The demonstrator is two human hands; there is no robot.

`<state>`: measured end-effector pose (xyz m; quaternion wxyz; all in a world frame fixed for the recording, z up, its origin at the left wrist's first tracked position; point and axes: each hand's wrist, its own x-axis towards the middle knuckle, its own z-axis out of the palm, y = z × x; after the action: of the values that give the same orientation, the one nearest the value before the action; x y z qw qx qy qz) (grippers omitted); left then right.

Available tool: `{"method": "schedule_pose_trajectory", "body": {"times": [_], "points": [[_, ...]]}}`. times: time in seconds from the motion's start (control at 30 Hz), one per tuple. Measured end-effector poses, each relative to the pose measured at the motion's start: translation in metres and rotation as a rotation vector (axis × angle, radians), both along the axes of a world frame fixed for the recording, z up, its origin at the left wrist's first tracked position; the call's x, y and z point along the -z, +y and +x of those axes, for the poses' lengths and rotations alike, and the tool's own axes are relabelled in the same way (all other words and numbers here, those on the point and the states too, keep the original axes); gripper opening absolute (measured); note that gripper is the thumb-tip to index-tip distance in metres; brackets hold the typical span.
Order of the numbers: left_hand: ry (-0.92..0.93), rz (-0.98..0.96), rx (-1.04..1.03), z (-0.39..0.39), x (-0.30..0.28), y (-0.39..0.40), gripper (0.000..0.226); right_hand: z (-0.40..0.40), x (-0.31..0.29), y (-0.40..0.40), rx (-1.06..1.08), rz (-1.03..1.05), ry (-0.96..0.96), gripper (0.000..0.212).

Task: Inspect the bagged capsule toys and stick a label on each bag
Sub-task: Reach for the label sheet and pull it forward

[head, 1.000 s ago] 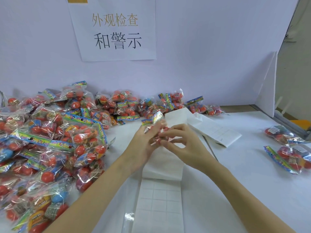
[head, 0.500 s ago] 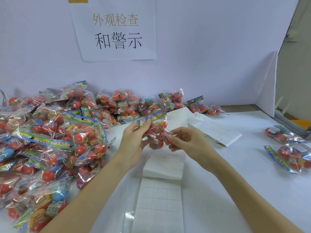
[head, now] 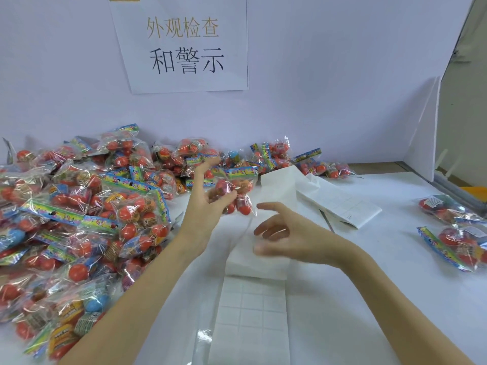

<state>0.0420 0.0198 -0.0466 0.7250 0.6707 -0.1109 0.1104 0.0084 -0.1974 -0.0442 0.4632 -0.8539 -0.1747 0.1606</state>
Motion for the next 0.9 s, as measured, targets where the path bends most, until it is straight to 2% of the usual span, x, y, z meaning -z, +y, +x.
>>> {"method": "schedule_pose_trajectory", "body": {"times": [0.03, 0.1, 0.23, 0.3, 0.37, 0.43, 0.57, 0.63, 0.73, 0.83, 0.9], "points": [[-0.009, 0.010, -0.018, 0.000, -0.001, 0.002, 0.056, -0.001, 0.002, 0.000, -0.050, -0.088, -0.003, 0.091], [-0.019, 0.055, -0.054, 0.001, -0.003, 0.003, 0.036, -0.003, 0.003, -0.001, -0.103, -0.138, -0.035, 0.079], [0.020, 0.125, -0.061, -0.003, -0.002, 0.000, 0.043, -0.001, 0.000, 0.001, -0.001, 0.042, -0.153, 0.022], [0.028, 0.170, 0.005, -0.002, 0.000, 0.002, 0.037, 0.002, -0.001, 0.002, 0.080, 0.091, -0.244, 0.006], [0.040, 0.197, 0.103, -0.002, 0.002, 0.002, 0.025, 0.005, -0.001, 0.001, 0.166, 0.094, -0.334, 0.009], [0.025, 0.254, 0.159, -0.003, 0.005, 0.000, 0.026, 0.007, 0.000, 0.000, 0.239, 0.101, -0.379, 0.014], [-0.031, 0.353, 0.155, -0.005, 0.010, -0.006, 0.009, 0.010, 0.001, -0.001, 0.332, 0.131, -0.445, 0.013], [-0.059, 0.372, 0.075, -0.002, 0.013, -0.007, 0.026, 0.011, 0.001, -0.002, 0.335, 0.196, -0.426, 0.007], [-0.064, 0.387, -0.002, 0.000, 0.014, -0.006, 0.044, 0.011, 0.003, -0.001, 0.311, 0.192, -0.391, 0.022], [-0.079, 0.413, -0.022, 0.000, 0.014, -0.007, 0.041, 0.012, 0.004, -0.001, 0.335, 0.199, -0.406, 0.014], [-0.072, 0.404, -0.006, -0.001, 0.014, -0.008, 0.023, 0.012, 0.004, -0.001, 0.341, 0.193, -0.412, 0.008]]}}
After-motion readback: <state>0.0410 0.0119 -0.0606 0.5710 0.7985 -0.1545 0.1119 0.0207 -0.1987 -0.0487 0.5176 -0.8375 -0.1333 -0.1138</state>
